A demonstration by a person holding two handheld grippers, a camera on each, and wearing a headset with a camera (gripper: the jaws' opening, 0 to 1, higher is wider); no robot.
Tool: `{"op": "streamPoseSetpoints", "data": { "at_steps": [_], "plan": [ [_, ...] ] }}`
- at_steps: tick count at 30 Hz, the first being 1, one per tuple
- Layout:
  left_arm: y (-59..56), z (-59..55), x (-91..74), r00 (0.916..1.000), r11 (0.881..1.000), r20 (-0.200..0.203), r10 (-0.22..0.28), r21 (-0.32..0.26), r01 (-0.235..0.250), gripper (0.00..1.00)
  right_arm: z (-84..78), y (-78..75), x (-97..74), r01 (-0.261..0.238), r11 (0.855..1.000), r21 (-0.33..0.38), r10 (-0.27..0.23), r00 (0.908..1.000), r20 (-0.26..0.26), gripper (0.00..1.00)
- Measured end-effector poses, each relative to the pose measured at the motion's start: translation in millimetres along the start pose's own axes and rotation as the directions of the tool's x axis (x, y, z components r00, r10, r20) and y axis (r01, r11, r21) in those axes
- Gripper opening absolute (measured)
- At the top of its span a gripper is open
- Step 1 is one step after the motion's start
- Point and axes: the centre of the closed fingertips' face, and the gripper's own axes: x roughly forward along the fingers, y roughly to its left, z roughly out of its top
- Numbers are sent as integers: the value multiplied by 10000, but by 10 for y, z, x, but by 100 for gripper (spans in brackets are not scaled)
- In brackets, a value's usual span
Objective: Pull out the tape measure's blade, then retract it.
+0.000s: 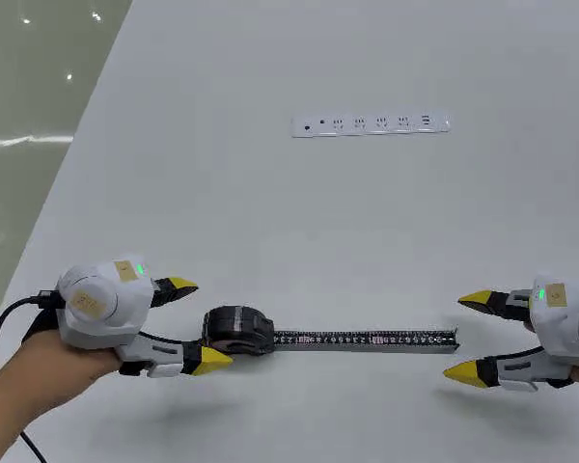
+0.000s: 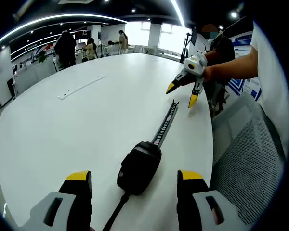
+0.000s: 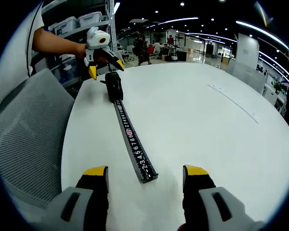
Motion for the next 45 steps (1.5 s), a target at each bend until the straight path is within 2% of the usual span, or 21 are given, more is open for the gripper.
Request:
{"op": "streamPoseSetpoints", "data": {
  "at_steps": [7, 15, 22, 29, 34, 36, 38, 42, 45],
  "plan": [
    [-5, -55, -102, 9979, 9976, 352, 539, -453, -522, 77, 48, 45, -79, 297, 9984, 472, -299, 9996, 19, 68],
    [-40, -134, -261, 9944, 9879, 618, 853, -1348, -764, 79, 77, 80, -189, 662, 9917, 1098, -684, 9975, 161, 72],
    [-74, -168, -375, 9906, 9808, 759, 1140, -1674, -1000, 81, 60, 112, -294, 987, 9864, 1314, -1010, 9948, 109, 76],
    [-114, -194, -474, 9846, 9680, 924, 1485, -2172, -1256, 84, 27, 137, -387, 1269, 9811, 1458, -1287, 9917, 31, 79],
    [-167, -254, -510, 9832, 9620, 940, 1564, -2401, -1301, 85, 45, 173, -460, 1489, 9760, 1588, -1512, 9885, 27, 81],
    [-183, -269, -534, 9811, 9582, 988, 1661, -2513, -1370, 85, 38, 188, -478, 1593, 9745, 1581, -1610, 9870, -18, 83],
    [-177, -265, -572, 9736, 9519, 1171, 1957, -2614, -1599, 86, 31, 202, -490, 1622, 9726, 1663, -1640, 9865, -27, 83],
    [-236, -297, -608, 9721, 9477, 1179, 2029, -2736, -1646, 86, 39, 255, -523, 1708, 9709, 1678, -1725, 9850, -43, 84],
    [-248, -303, -674, 9667, 9413, 1227, 2247, -2837, -1828, 86, 32, 279, -552, 1826, 9670, 1777, -1854, 9827, -10, 84]
  ]
}}
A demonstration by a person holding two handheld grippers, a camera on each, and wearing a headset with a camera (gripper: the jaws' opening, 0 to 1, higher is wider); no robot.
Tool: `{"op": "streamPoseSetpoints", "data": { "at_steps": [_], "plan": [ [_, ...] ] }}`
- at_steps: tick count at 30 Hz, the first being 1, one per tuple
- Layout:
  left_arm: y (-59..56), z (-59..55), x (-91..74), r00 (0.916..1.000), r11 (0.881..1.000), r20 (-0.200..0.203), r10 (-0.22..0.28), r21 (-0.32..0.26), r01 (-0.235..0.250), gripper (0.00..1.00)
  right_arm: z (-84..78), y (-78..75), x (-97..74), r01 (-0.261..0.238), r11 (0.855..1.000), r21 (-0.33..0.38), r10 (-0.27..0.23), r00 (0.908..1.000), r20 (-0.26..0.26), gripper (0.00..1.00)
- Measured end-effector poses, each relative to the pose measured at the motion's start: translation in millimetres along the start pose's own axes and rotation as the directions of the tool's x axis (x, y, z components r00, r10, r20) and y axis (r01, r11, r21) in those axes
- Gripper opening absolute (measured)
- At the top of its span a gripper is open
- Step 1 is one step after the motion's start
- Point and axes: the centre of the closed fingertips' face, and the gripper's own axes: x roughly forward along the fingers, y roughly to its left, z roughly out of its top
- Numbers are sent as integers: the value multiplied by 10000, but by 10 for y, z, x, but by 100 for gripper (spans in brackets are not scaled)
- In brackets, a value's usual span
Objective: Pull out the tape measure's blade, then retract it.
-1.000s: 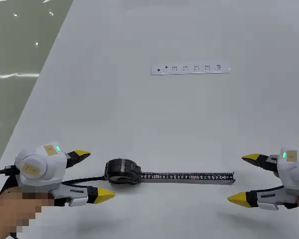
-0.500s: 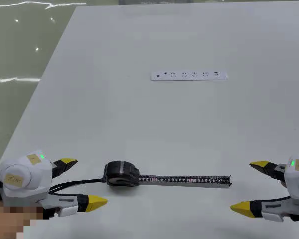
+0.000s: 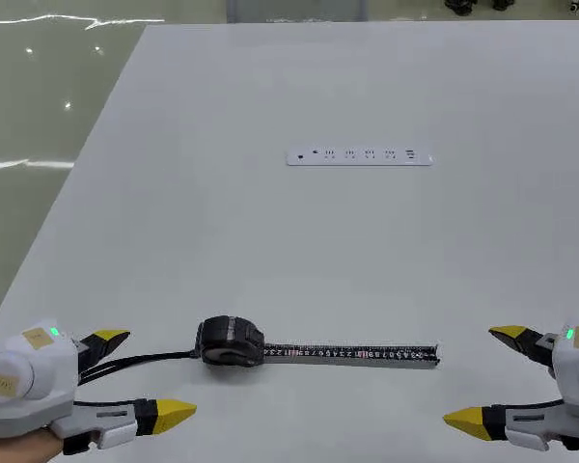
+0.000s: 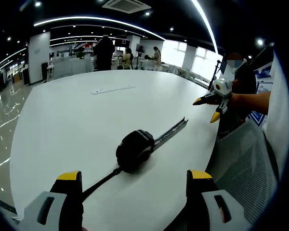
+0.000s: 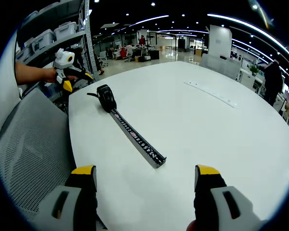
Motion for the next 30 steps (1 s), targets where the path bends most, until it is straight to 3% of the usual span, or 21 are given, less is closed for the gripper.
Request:
{"op": "streamPoseSetpoints", "data": {
  "at_steps": [15, 21, 30],
  "plan": [
    [-61, -145, -165, 9977, 9966, 190, 644, -531, -633, 86, -121, 102, -156, 587, 9966, 570, -600, 9980, 215, 85],
    [-102, -170, -169, 9981, 9961, 167, 590, -667, -578, 86, -177, 105, -197, 750, 9939, 807, -772, 9967, 249, 85],
    [-66, -155, -178, 9978, 9956, 145, 640, -691, -628, 86, -191, 86, -205, 793, 9932, 850, -813, 9965, 212, 85]
  ]
}}
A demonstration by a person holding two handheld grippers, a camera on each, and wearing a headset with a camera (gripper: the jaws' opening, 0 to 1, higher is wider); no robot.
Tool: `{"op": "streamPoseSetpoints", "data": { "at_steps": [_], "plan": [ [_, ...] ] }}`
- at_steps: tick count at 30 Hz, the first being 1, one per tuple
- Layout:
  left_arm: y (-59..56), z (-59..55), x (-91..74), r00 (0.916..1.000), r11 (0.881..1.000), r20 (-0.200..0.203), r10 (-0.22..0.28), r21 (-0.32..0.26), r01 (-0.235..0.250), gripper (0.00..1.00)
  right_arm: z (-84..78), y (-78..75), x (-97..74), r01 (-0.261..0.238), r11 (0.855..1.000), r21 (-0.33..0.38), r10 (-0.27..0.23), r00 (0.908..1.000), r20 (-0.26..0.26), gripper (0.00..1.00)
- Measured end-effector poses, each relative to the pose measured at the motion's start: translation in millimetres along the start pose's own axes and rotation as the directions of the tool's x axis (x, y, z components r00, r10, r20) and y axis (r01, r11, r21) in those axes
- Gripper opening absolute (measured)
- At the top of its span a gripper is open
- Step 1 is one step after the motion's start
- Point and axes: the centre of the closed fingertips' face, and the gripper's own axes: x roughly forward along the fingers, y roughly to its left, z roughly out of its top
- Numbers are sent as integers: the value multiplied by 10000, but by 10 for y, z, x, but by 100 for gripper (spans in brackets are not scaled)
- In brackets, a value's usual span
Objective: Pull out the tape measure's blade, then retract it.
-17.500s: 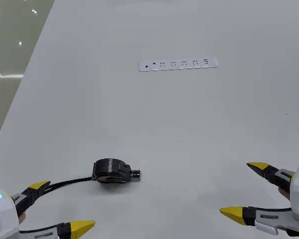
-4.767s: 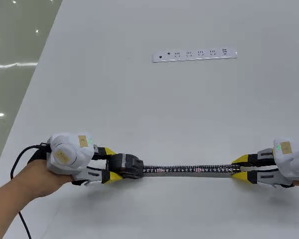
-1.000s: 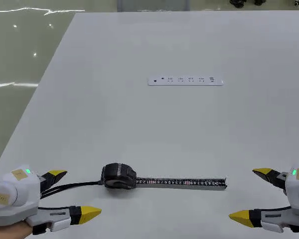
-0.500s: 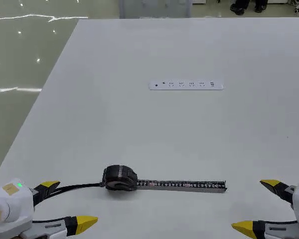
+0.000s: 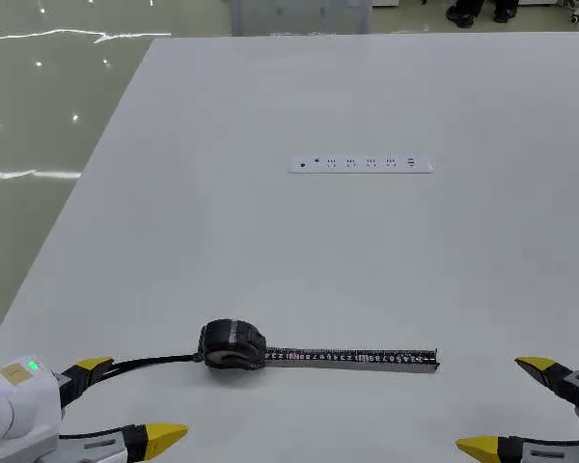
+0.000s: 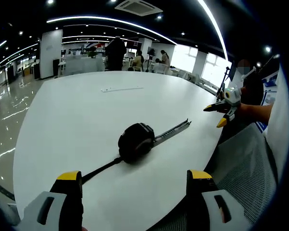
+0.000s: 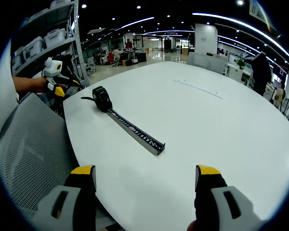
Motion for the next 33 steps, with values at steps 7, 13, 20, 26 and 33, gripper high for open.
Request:
{"op": "streamPoseSetpoints", "data": {
  "at_steps": [7, 13, 20, 26, 33],
  "plan": [
    [29, 37, -20, 9999, 9999, 107, 56, -114, -55, 86, -3, -11, 12, -28, 10000, 87, 28, 10000, -22, 85],
    [25, 53, -2, 9999, 9999, 62, 86, -103, -86, 85, -17, -12, 15, -32, 9999, 106, 32, 10000, -18, 85],
    [-60, 67, 114, 9999, 9999, -95, 137, -66, -138, 84, -4, 9, 31, -94, 9999, 95, 94, 10000, 9, 85],
    [-88, 123, 211, 9999, 9996, -96, 130, -239, -133, 84, -6, 11, 40, -124, 9999, 110, 123, 9999, 24, 85],
    [-58, 200, 333, 9999, 9989, -77, 84, -466, -88, 84, -9, 21, 52, -229, 9995, 207, 227, 9997, 93, 86]
  ]
}}
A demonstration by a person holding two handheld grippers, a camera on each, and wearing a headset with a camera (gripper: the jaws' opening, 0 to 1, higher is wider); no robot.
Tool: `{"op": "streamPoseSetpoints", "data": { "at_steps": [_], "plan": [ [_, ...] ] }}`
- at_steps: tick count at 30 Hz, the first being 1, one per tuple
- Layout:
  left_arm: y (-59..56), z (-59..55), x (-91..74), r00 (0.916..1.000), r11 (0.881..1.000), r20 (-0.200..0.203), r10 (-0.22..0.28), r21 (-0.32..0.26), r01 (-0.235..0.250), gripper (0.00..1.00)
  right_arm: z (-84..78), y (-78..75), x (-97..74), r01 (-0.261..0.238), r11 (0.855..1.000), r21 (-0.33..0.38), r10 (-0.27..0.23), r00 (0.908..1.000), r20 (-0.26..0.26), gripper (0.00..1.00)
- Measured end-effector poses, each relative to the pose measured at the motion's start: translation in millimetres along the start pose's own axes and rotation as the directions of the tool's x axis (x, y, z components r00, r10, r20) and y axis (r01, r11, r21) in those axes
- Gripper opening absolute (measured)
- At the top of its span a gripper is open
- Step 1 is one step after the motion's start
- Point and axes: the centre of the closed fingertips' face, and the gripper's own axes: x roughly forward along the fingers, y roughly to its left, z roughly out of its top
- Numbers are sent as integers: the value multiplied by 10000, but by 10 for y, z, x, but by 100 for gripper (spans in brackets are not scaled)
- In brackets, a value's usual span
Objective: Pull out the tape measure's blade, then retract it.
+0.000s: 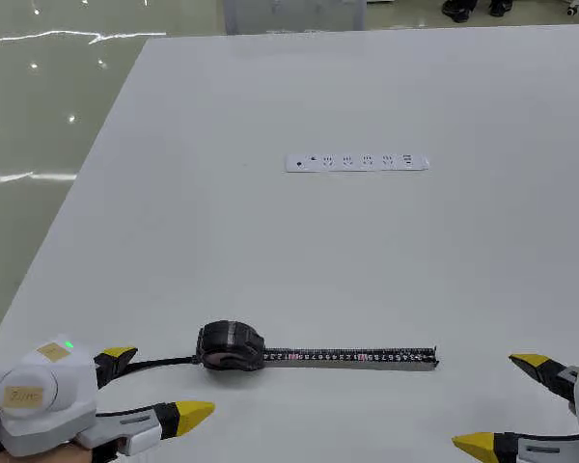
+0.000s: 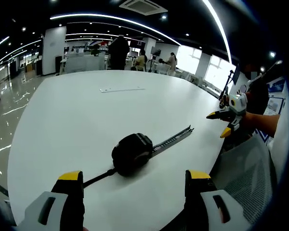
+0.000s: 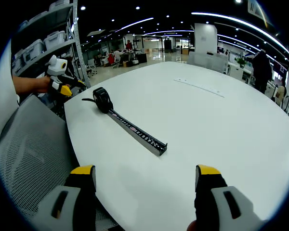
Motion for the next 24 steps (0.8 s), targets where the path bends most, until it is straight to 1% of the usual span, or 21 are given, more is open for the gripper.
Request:
{"op": "streamPoseSetpoints", "data": {
  "at_steps": [5, 9, 11, 16, 17, 19, 20, 22, 24],
  "plan": [
    [-20, 33, 83, 10000, 10000, -57, 7, -58, -8, 84, -2, -6, 3, -2, 10000, 19, 2, 10000, 31, 86],
    [-4, 53, 144, 9998, 9996, -139, 118, -264, -122, 84, -8, -9, 8, -15, 10000, 14, 15, 10000, 20, 86],
    [7, 71, 163, 9998, 9995, -112, 159, -265, -162, 84, -7, -12, 7, -13, 10000, 10, 13, 10000, 27, 86],
    [-29, 112, 226, 9995, 9990, -188, 255, -366, -262, 85, -16, -23, 10, -5, 10000, -1, 5, 10000, 25, 85],
    [-32, 107, 250, 9991, 9983, -267, 329, -463, -341, 85, -14, -24, 12, -5, 10000, 5, 5, 10000, 32, 85],
    [-61, 103, 282, 9991, 9977, -333, 255, -620, -275, 85, -11, -26, 15, -10, 10000, 12, 10, 10000, 47, 85],
    [-51, 95, 298, 9985, 9966, -419, 342, -730, -372, 85, -10, -29, 18, -6, 10000, 8, 6, 10000, 48, 85],
    [-53, 136, 324, 9988, 9947, -295, 392, -942, -418, 85, -9, -32, 22, -10, 10000, 19, 10, 10000, 54, 85],
    [-65, 143, 352, 9985, 9938, -345, 418, -1012, -451, 85, -9, -30, 25, -20, 10000, 26, 20, 10000, 58, 85]
  ]
}}
